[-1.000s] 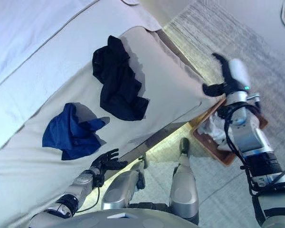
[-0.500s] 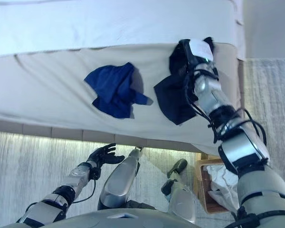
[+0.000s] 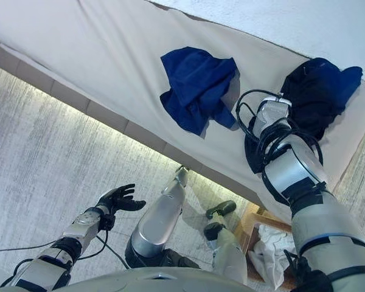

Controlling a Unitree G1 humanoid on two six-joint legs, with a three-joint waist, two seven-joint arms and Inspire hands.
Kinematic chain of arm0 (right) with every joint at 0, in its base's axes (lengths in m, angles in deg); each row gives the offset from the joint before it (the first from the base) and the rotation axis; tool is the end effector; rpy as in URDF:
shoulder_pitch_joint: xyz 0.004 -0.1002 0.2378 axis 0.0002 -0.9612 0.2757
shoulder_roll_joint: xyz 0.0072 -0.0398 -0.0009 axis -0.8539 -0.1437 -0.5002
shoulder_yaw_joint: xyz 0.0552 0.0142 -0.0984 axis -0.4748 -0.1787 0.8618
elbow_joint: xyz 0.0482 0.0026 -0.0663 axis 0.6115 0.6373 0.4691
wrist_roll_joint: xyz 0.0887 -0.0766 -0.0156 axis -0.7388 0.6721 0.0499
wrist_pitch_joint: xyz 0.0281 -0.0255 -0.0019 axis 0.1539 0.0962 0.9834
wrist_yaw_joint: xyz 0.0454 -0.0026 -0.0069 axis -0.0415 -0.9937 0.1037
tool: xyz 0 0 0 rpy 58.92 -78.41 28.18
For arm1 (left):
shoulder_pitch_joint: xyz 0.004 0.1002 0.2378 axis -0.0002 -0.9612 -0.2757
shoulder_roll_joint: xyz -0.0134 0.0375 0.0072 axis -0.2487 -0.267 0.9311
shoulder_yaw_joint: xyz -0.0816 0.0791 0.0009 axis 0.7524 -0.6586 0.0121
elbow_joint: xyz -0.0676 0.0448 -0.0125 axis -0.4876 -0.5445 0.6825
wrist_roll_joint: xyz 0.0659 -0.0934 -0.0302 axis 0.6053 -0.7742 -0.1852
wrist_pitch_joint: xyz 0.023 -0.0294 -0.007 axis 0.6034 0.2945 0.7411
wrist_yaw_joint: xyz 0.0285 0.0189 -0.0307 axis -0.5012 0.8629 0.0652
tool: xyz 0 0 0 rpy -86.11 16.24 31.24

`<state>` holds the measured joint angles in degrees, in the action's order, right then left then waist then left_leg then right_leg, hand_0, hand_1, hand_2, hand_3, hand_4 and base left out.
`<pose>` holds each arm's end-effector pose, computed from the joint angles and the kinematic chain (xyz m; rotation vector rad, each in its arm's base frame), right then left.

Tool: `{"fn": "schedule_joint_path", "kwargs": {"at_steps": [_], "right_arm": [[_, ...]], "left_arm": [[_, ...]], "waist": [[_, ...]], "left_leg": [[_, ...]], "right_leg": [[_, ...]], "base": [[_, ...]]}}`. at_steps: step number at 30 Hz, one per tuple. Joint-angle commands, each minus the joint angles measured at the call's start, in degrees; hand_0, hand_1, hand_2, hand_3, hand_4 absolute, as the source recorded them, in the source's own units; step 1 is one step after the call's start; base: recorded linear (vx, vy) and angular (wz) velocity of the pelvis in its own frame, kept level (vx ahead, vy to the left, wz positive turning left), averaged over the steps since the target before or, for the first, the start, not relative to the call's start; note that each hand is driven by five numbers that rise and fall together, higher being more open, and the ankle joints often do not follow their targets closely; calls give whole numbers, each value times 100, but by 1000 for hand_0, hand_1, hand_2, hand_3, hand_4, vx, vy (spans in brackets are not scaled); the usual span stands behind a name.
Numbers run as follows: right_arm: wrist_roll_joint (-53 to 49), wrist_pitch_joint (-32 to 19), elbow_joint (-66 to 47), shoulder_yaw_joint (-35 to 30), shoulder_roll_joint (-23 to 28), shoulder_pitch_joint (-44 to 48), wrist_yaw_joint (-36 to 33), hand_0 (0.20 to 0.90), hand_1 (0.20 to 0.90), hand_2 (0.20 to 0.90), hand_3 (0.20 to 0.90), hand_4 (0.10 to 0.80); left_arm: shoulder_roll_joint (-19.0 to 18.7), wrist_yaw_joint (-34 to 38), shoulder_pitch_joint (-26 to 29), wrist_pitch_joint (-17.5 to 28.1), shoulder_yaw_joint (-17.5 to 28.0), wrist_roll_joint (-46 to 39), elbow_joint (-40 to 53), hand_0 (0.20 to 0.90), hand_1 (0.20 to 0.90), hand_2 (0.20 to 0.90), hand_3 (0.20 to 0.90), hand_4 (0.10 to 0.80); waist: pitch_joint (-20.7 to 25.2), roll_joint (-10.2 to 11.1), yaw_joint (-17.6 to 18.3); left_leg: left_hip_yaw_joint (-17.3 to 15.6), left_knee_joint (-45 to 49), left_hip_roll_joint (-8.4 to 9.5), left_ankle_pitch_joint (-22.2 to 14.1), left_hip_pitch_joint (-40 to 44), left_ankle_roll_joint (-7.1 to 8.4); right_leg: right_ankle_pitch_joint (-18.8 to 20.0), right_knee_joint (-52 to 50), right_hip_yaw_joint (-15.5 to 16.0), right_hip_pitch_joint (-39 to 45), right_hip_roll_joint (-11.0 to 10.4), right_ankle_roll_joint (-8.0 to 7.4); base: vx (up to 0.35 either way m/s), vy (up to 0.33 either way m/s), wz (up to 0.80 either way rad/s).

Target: Pick up the clothes from the bed and place them into the basket

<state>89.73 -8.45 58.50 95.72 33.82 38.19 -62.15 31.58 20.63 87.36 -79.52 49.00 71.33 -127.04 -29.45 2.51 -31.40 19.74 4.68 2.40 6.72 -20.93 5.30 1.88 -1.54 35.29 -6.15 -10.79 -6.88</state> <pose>0.3927 -0.2216 0.1687 -1.4222 0.8954 -0.0077 0.2037 0.2502 -0.0741 0.2293 0.7532 -0.0429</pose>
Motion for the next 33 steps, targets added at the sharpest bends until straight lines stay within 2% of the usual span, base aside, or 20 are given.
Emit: {"fn": "schedule_joint_path", "kwargs": {"at_steps": [1, 4, 7, 8, 9, 12, 15, 18, 20, 22, 24, 28, 30, 31, 33], "right_arm": [[426, 618, 331, 24, 288, -109, 348, 900, 900, 900, 900, 800], [249, 514, 342, -68, 426, -144, 194, 900, 900, 900, 900, 800], [147, 116, 212, -107, 589, -235, -294, 900, 900, 900, 900, 800], [113, -29, 162, -109, 614, -258, -474, 721, 721, 721, 691, 591], [49, -102, 129, -105, 624, -271, -643, 300, 300, 300, 200, 100], [-899, -322, -156, -228, 641, -273, -2137, 300, 300, 300, 200, 100], [-1397, -856, -687, -418, 658, -149, -3425, 300, 300, 300, 200, 100], [-1762, -1240, -1714, -450, 828, -78, -4319, 300, 300, 300, 200, 100], [-2146, -1193, -2945, -568, 950, -162, -4820, 300, 300, 300, 200, 100], [-2322, -1571, -3885, -944, 1003, -394, -5252, 300, 300, 300, 200, 100], [-2398, -1894, -4537, -1270, 1031, -647, -5532, 300, 300, 300, 200, 100], [-2294, -2142, -5940, -1925, 1134, -1263, -5880, 300, 300, 300, 200, 100], [-2251, -2130, -6120, -2011, 1156, -1365, -5851, 300, 300, 300, 200, 100], [-2131, -2262, -6635, -2262, 1320, -1750, -5931, 300, 300, 300, 200, 100], [-2114, -2318, -7041, -2483, 1563, -2045, -5900, 300, 300, 300, 200, 100]], "left_arm": [[-241, -1, -251, -41, -139, 167, 164, 900, 900, 900, 900, 800], [-279, 52, -248, -77, -165, 173, 255, 900, 900, 900, 900, 800], [-322, 74, -229, -92, -178, 170, 261, 900, 900, 900, 900, 800], [-325, 80, -228, -88, -182, 152, 251, 900, 900, 900, 900, 800], [-325, 82, -220, -93, -184, 140, 243, 900, 900, 900, 900, 800], [-273, 149, -223, -73, -238, 63, 199, 900, 900, 900, 900, 800], [-173, 198, -342, 36, -190, -20, 114, 900, 900, 900, 900, 800], [-84, 298, -473, 102, -81, -151, 64, 900, 900, 900, 900, 800], [-2, 366, -579, 164, 54, -202, -4, 900, 900, 900, 900, 800], [78, 415, -659, 248, 178, -228, -135, 900, 900, 900, 900, 800], [136, 414, -700, 320, 260, -181, -270, 900, 900, 900, 900, 800], [213, 341, -862, 430, 396, 89, -538, 900, 900, 900, 900, 800], [217, 320, -885, 416, 409, 136, -564, 900, 900, 900, 900, 800], [260, 286, -966, 395, 415, 380, -693, 900, 900, 900, 900, 800], [308, 298, -1037, 360, 385, 483, -764, 900, 900, 900, 900, 800]], "waist": [[-34, 21, 0], [-34, 114, 51], [-34, 189, 155], [-34, 201, 186], [-34, 205, 206], [-34, 206, 337], [-34, 199, 480], [-31, 275, 690], [24, 374, 863], [150, 476, 1045], [268, 537, 1181], [622, 556, 1412], [684, 555, 1438], [957, 529, 1617], [1201, 488, 1783]], "left_leg": [[-772, -218, 23, -378, 145, -553], [-776, -272, -29, -363, 137, -533], [-806, -377, -96, -341, 213, -512], [-815, -401, -108, -339, 240, -509], [-825, -427, -118, -334, 267, -505], [-895, -502, -172, -339, 367, -490], [-1063, -608, -249, -358, 551, -442], [-1275, -750, -327, -365, 753, -380], [-1446, -849, -382, -376, 872, -345], [-1599, -889, -428, -434, 969, -335], [-1719, -880, -407, -369, 971, -378], [-1910, -921, -434, -479, 1240, -404], [-1943, -924, -438, -492, 1282, -405], [-2058, -936, -437, -565, 1481, -427], [-2177, -940, -424, -656, 1678, -455]], "right_leg": [[-401, -847, -109, -55, -20, 154], [-389, -804, -150, -85, 61, 139], [-386, -771, -235, -116, 140, 123], [-385, -760, -269, -126, 161, 120], [-385, -752, -288, -129, 175, 114], [-352, -656, -403, -149, 245, 94], [-295, -475, -520, -77, 333, 89], [-185, -188, -712, 40, 461, 71], [-119, 23, -869, 104, 552, 65], [-75, 210, -1044, 166, 641, 70], [23, 306, -1094, 167, 634, 110], [-45, 358, -1281, 354, 671, 153], [-59, 354, -1300, 382, 669, 159], [-120, 346, -1391, 497, 660, 184], [-142, 351, -1489, 591, 640, 180]], "base": [[-20, -64, 10], [-27, -88, 0], [-31, -72, -4], [-28, -46, -5], [-48, -44, -6], [-73, -20, -11], [-99, 20, -26], [-107, 34, -50], [-99, 36, -55], [-88, 27, -51], [-71, 27, -48], [37, -36, -30], [51, -16, -26], [73, -8, -23], [86, 12, -22]]}}
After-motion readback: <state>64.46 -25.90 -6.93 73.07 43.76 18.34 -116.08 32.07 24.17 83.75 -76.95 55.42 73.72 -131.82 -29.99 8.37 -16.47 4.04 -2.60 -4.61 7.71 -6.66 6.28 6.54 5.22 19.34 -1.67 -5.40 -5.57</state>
